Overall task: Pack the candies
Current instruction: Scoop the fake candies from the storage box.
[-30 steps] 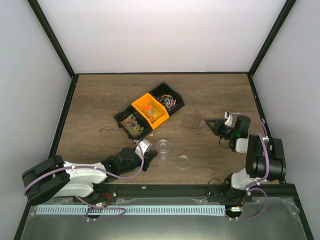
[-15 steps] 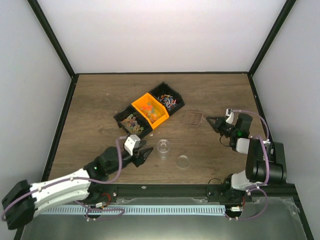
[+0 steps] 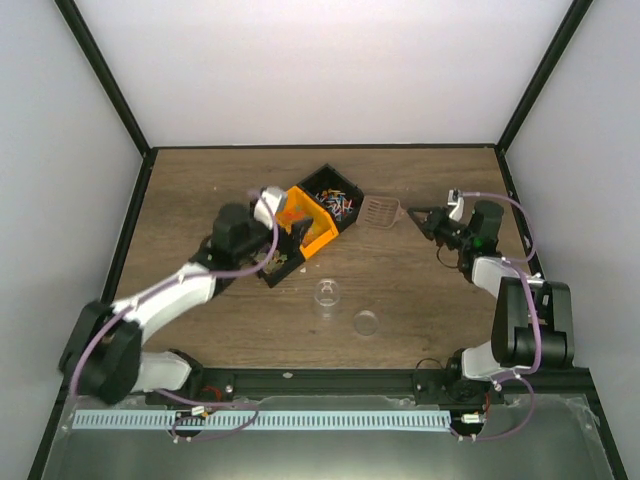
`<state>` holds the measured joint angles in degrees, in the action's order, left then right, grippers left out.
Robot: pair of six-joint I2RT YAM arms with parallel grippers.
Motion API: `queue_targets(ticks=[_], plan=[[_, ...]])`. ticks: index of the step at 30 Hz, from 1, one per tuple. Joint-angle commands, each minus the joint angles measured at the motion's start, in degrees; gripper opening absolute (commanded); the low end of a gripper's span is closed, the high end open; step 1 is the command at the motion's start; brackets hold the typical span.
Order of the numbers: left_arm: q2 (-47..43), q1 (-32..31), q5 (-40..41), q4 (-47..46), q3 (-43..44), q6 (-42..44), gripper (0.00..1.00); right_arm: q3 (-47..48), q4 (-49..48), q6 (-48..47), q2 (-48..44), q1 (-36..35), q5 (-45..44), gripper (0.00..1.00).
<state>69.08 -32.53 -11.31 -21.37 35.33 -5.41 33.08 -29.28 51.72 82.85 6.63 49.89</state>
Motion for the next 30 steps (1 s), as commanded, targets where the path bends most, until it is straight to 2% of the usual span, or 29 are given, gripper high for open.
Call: queue_targets(ticks=[1,4,7,9,11,16,21,22,25,30], plan=[[15.99,7.38,-8.26,9.92,20.84,12.57,1.00,7.47,7.48,-2.57,-1.74,-0.83,0.71,0.02],[25.63,9.79,-1.07,22.12,34.02,20.76,1.00,9.70,11.29,-5.23,-1.39,-0.83,-0.04,0.03],[29.95,14.35,-7.96,24.96,39.57,21.32,0.94,8.66,10.85,-4.86,-1.68,-0.88,-0.36,0.03],[32.01,16.82,-10.93,26.73,41.88,21.03,0.78,7.91,10.72,-4.54,-2.15,-0.83,-0.61,0.03],[34.75,18.81,-14.29,30.48,44.89,22.32,0.70,7.19,10.81,-4.08,-2.98,-0.83,-1.24,0.03],[42.19,21.09,-19.08,41.62,53.58,28.88,0.69,8.74,14.60,-5.30,-4.45,-0.92,-2.46,0.04],[47.67,21.11,-20.24,48.33,58.49,31.93,0.68,9.36,14.22,-5.24,-3.73,-0.94,-2.41,0.05],[48.51,21.11,-20.41,49.21,58.82,32.42,0.66,9.07,13.73,-5.04,-3.68,-0.92,-2.35,0.05],[49.95,21.11,-21.78,49.98,58.20,32.82,0.51,8.14,12.61,-4.50,-3.70,-1.07,-3.06,0.05],[51.61,20.85,-22.61,48.90,57.50,31.75,0.46,8.49,13.32,-5.12,-3.60,-2.25,-5.36,0.05]])
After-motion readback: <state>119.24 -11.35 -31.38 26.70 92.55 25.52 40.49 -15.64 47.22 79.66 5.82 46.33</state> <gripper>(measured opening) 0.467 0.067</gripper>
